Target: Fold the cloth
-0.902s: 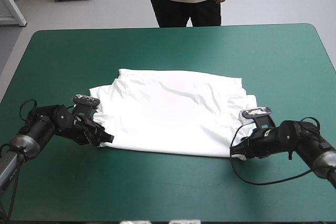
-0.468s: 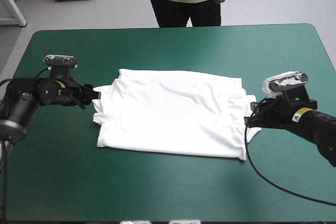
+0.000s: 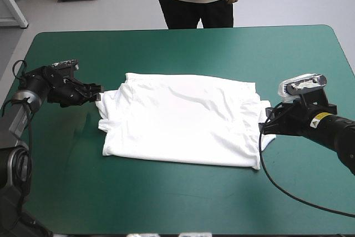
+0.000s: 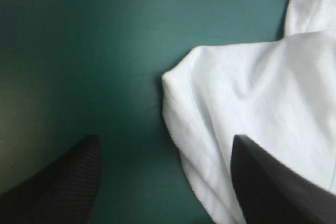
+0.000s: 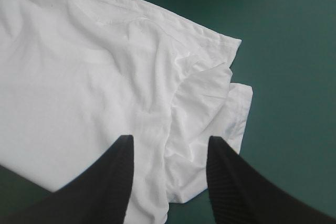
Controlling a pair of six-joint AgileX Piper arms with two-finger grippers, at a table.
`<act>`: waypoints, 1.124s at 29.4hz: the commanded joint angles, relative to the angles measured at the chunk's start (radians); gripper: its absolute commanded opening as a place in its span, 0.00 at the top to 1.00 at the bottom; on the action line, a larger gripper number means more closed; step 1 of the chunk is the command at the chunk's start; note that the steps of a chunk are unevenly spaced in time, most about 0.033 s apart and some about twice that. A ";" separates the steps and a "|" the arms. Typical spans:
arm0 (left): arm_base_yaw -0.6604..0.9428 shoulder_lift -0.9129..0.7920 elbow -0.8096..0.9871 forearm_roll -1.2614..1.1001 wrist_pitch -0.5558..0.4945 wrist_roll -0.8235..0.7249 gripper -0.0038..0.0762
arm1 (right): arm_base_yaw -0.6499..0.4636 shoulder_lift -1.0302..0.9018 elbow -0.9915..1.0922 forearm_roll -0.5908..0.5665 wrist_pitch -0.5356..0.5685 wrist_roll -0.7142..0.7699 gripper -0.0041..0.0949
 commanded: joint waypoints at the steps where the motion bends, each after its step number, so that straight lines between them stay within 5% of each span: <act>1: 0.000 0.008 -0.056 -0.046 -0.038 0.008 0.36 | -0.004 -0.007 -0.034 0.002 -0.054 -0.002 0.54; 7: 0.000 0.067 -0.082 -0.057 -0.079 0.026 0.46 | -0.004 -0.007 -0.034 0.002 -0.054 0.000 0.54; 16: -0.009 0.127 -0.088 -0.135 -0.091 0.089 0.48 | -0.004 -0.007 -0.034 0.009 -0.050 0.002 0.54; 19: -0.009 0.125 -0.088 -0.137 -0.099 0.089 0.61 | -0.004 -0.007 -0.034 0.011 -0.048 0.004 0.54; 23: -0.009 0.118 -0.088 -0.143 -0.118 0.106 0.97 | -0.004 -0.007 -0.034 0.021 -0.043 0.004 0.54; 33: -0.009 0.035 -0.159 -0.172 0.003 0.195 0.96 | -0.004 -0.007 -0.034 0.025 -0.042 0.004 0.54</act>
